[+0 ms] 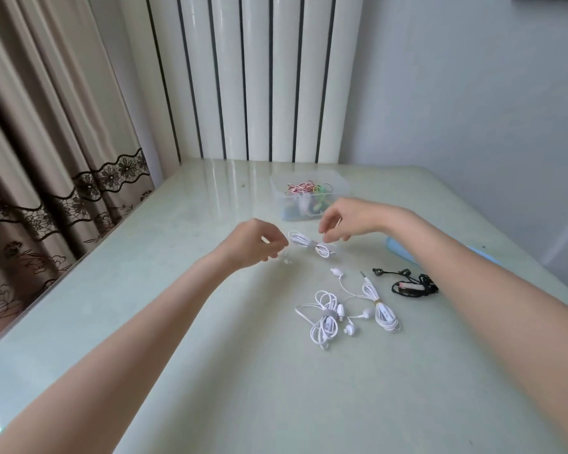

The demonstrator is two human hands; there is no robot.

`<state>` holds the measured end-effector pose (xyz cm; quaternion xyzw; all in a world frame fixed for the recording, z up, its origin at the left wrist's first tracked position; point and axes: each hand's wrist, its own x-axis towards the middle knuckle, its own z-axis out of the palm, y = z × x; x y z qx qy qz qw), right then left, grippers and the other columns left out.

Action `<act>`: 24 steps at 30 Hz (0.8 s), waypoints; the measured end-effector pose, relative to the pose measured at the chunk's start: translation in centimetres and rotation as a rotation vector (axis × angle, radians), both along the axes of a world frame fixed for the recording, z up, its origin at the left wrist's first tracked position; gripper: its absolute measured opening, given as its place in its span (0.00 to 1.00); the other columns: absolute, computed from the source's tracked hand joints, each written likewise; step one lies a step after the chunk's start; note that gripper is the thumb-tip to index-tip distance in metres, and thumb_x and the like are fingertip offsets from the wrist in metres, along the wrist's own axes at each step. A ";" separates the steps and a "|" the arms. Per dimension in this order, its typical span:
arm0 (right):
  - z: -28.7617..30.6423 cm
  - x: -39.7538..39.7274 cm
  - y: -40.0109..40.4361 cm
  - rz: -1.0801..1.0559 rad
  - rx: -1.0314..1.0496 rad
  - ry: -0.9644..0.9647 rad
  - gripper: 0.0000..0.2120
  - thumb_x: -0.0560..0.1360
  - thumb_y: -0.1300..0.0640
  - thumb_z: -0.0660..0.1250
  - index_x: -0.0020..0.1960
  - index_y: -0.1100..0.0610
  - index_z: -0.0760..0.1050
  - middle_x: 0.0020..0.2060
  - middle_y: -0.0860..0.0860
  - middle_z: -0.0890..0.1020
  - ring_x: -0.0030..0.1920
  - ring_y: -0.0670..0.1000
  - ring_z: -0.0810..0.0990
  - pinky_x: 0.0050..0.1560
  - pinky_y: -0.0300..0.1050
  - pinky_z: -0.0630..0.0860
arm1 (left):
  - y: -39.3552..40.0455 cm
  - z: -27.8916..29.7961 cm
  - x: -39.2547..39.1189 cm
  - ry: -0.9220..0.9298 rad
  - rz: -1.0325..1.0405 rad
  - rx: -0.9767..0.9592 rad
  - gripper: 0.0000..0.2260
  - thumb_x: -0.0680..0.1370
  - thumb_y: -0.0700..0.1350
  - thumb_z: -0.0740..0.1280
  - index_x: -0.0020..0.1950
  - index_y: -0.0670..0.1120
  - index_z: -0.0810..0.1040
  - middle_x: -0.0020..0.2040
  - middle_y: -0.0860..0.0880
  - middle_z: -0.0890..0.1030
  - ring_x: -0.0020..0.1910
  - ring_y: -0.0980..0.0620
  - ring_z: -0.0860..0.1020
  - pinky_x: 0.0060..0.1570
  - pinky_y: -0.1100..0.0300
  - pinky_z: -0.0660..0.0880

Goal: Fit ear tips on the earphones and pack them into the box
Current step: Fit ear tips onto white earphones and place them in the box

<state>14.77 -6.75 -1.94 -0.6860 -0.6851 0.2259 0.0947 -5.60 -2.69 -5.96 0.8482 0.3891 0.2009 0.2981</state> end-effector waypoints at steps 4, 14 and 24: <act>0.5 5.7 1.9 -0.226 0.212 -0.059 0.08 0.71 0.67 0.64 0.48 0.63 0.80 0.38 0.56 0.81 0.30 0.48 0.75 0.38 0.36 0.73 | 0.6 -1.2 2.7 0.228 -0.132 0.075 0.12 0.73 0.44 0.69 0.55 0.44 0.78 0.50 0.47 0.75 0.47 0.51 0.76 0.48 0.62 0.71; -4.4 8.0 5.9 -0.348 0.140 -0.169 0.04 0.67 0.63 0.71 0.42 0.60 0.82 0.43 0.58 0.84 0.41 0.52 0.78 0.36 0.40 0.70 | 3.0 -3.3 4.8 0.079 -0.130 0.154 0.06 0.73 0.38 0.67 0.47 0.41 0.81 0.45 0.44 0.82 0.42 0.50 0.78 0.46 0.61 0.73; -4.1 8.6 7.5 -0.456 0.212 -0.124 0.06 0.67 0.67 0.68 0.35 0.58 0.79 0.41 0.57 0.83 0.45 0.54 0.80 0.42 0.38 0.73 | 4.4 -2.8 5.5 0.204 -0.284 0.073 0.10 0.71 0.40 0.70 0.52 0.44 0.80 0.48 0.49 0.72 0.42 0.53 0.76 0.42 0.73 0.68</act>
